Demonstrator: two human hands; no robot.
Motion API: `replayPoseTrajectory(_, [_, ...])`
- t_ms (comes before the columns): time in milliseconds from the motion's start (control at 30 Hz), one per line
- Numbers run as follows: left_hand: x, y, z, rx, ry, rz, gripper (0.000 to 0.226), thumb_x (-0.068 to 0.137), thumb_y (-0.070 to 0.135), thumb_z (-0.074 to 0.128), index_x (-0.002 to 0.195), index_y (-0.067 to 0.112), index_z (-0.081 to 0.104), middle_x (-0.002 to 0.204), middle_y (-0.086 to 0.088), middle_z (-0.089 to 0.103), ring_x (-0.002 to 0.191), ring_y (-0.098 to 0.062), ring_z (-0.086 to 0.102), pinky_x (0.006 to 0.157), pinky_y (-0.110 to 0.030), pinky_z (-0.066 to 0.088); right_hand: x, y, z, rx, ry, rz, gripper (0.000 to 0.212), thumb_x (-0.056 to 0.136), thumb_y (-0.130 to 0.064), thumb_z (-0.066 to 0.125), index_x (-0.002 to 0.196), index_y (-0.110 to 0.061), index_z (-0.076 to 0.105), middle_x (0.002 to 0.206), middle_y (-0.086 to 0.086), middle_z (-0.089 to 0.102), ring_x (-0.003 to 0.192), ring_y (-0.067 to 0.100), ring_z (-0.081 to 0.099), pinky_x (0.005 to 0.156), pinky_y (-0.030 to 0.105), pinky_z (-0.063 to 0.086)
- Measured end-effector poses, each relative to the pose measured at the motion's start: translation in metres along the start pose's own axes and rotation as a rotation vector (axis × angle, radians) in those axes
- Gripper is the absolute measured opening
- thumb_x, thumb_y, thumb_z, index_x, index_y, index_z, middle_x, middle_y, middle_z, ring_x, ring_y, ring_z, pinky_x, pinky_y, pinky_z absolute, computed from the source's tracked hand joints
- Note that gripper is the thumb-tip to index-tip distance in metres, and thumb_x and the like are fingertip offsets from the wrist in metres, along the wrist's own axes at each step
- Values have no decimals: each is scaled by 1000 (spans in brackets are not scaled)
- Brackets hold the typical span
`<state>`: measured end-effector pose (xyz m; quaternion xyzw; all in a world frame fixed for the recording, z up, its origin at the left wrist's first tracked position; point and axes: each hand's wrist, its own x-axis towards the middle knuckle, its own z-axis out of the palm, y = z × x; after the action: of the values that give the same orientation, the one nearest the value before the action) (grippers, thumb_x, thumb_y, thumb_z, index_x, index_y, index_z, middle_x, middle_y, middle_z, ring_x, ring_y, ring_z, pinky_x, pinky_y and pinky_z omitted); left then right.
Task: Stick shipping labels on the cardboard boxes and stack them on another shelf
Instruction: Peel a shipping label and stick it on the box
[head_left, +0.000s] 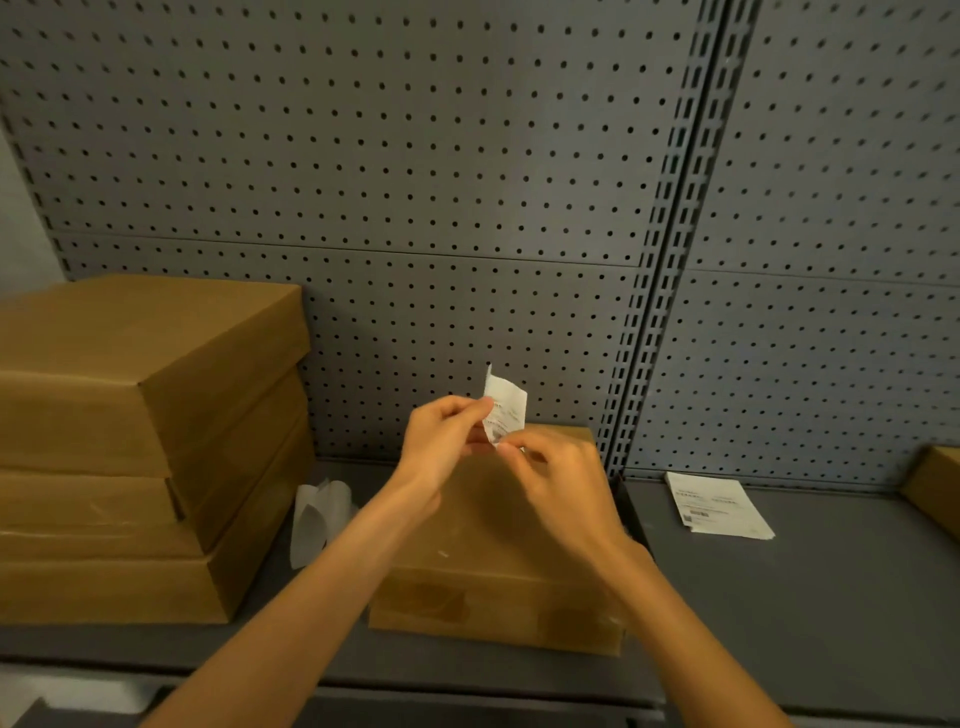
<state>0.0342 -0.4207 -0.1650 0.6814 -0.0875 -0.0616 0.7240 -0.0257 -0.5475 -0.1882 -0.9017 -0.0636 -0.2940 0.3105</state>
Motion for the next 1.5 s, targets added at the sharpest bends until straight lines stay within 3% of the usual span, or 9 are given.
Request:
replayPoseTrajectory(200, [4, -3, 2, 37, -12, -21, 18, 95, 19, 53, 94, 9, 68, 97, -8, 73, 87, -18, 70, 76, -27, 57, 3, 11, -19, 122, -77, 51, 21, 88, -28, 64, 107, -24, 72, 104, -19, 66, 108, 1, 55, 93, 21, 43])
replayPoseTrajectory(300, [7, -1, 0, 59, -9, -29, 20, 97, 20, 50, 93, 13, 69, 96, -3, 74, 90, -16, 69, 86, -34, 55, 7, 15, -27, 228, 26, 190, 24, 87, -32, 65, 107, -21, 72, 96, -24, 62, 97, 0, 59, 82, 17, 49])
replayPoseTrajectory(400, [8, 1, -1, 47, -37, -31, 21, 97, 20, 49, 94, 13, 68, 94, -1, 74, 93, -16, 69, 90, -37, 53, 13, 22, -28, 274, 102, 350, 32, 87, -36, 64, 112, -15, 67, 98, -11, 65, 89, -3, 59, 69, 9, 46])
replayPoseTrajectory(600, [7, -3, -3, 23, -93, -38, 20, 97, 19, 49, 101, 10, 67, 98, -4, 73, 94, -17, 68, 86, -33, 54, 13, 33, -12, 469, 11, 597, 36, 87, -44, 61, 111, -17, 61, 108, -4, 65, 101, 14, 63, 86, 35, 56])
replayPoseTrajectory(833, [7, -7, -9, -58, -92, -70, 20, 97, 17, 49, 99, 10, 67, 95, -3, 74, 92, -15, 68, 76, -27, 53, 19, 32, -10, 578, -27, 693, 16, 93, -24, 60, 86, -10, 63, 93, 4, 71, 85, 20, 69, 60, 28, 58])
replayPoseTrajectory(1133, [22, -14, -23, 217, 14, 22, 17, 93, 22, 57, 88, 11, 70, 94, 0, 73, 90, -15, 69, 86, -34, 54, 29, 24, -9, 494, 5, 640, 27, 95, -24, 56, 79, -3, 63, 81, 5, 71, 66, 16, 64, 48, 18, 47])
replayPoseTrajectory(1333, [30, -23, -25, 634, 65, 173, 15, 91, 23, 61, 82, 15, 69, 80, 3, 68, 66, -3, 62, 54, -17, 47, 31, 26, -1, 141, 2, 583, 33, 93, -28, 57, 79, 0, 66, 77, 9, 67, 66, 18, 56, 58, 30, 42])
replayPoseTrajectory(1400, [30, -28, -23, 779, 51, 200, 18, 92, 25, 59, 81, 14, 68, 75, 5, 65, 63, -2, 59, 53, -18, 46, 28, 30, 3, -2, -36, 564, 34, 94, -28, 56, 73, -2, 64, 71, 7, 64, 61, 19, 54, 54, 29, 40])
replayPoseTrajectory(1500, [29, -35, -19, 903, 27, 226, 24, 93, 28, 57, 77, 14, 66, 75, 2, 68, 68, -12, 65, 63, -30, 56, 23, 37, 8, -157, -60, 557, 41, 94, -28, 54, 56, -11, 48, 57, 2, 50, 51, 17, 44, 46, 24, 32])
